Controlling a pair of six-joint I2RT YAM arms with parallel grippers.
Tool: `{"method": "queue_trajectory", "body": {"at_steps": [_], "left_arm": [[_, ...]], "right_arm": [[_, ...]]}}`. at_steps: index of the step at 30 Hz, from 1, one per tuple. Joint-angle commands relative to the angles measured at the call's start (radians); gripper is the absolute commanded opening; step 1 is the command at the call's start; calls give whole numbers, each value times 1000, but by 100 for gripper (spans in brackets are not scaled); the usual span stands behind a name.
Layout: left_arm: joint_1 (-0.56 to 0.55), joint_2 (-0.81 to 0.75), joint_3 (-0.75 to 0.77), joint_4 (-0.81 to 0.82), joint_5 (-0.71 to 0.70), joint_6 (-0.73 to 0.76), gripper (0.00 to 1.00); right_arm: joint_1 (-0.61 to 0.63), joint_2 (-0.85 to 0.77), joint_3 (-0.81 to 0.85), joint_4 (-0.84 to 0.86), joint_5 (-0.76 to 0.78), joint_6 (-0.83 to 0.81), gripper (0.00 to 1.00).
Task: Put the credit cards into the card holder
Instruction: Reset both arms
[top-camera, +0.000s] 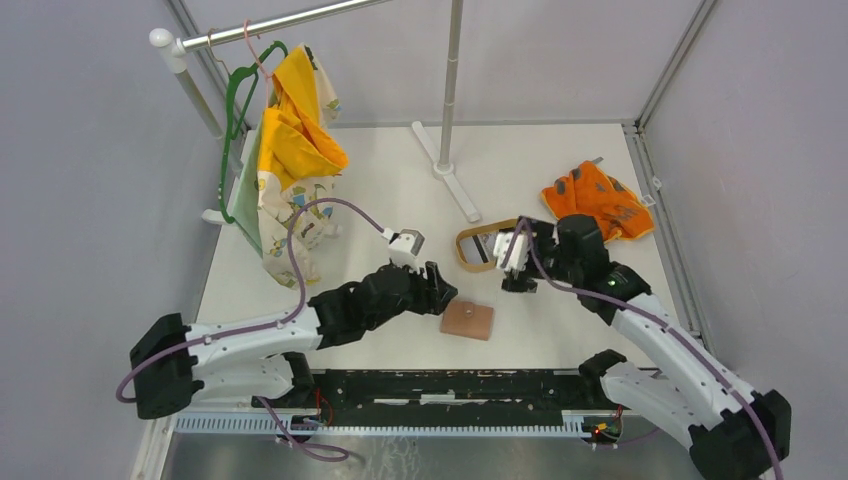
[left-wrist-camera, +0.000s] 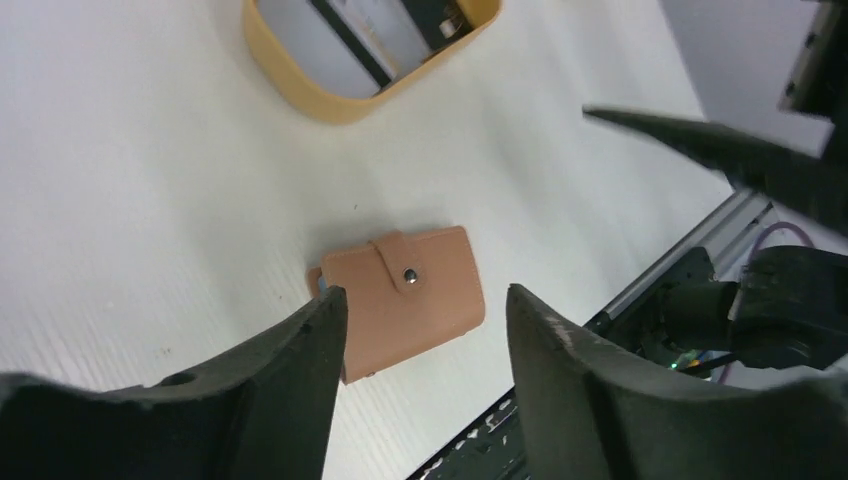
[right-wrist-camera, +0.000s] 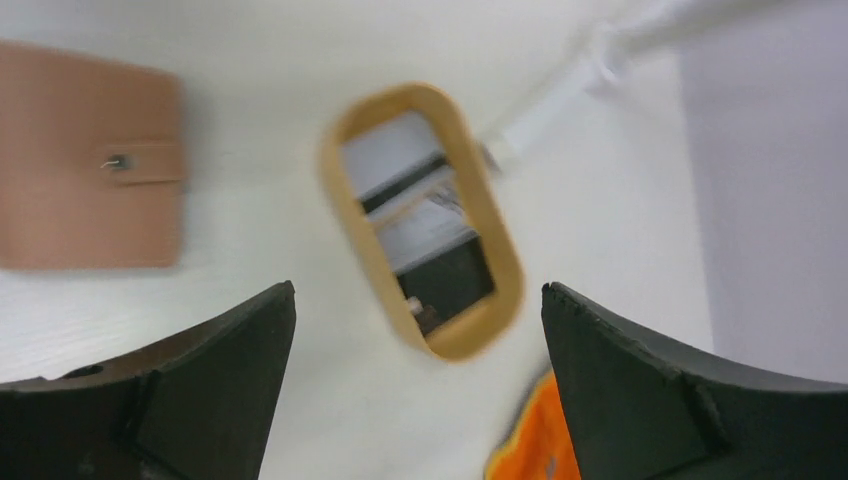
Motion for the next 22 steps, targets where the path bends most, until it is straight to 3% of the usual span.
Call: {"method": "queue_trajectory", "body": {"at_steps": [1, 4, 7, 11, 22], "left_arm": [[0, -150, 23, 20, -22, 155, 78], [0, -223, 84, -61, -71, 200, 99], [-1, -246, 169, -166, -118, 233, 100], [1, -265, 250, -251, -121, 262, 100], [0, -393, 236, -258, -101, 255, 100]], "right_arm": [[-119, -116, 17, 282, 251, 492, 98], [-132, -117, 99, 244, 351, 568, 98], [-134, -123, 189, 182, 297, 591, 98], [-134, -122, 303, 157, 404, 769, 98], [-135, -158, 353, 86, 363, 741, 98]]}}
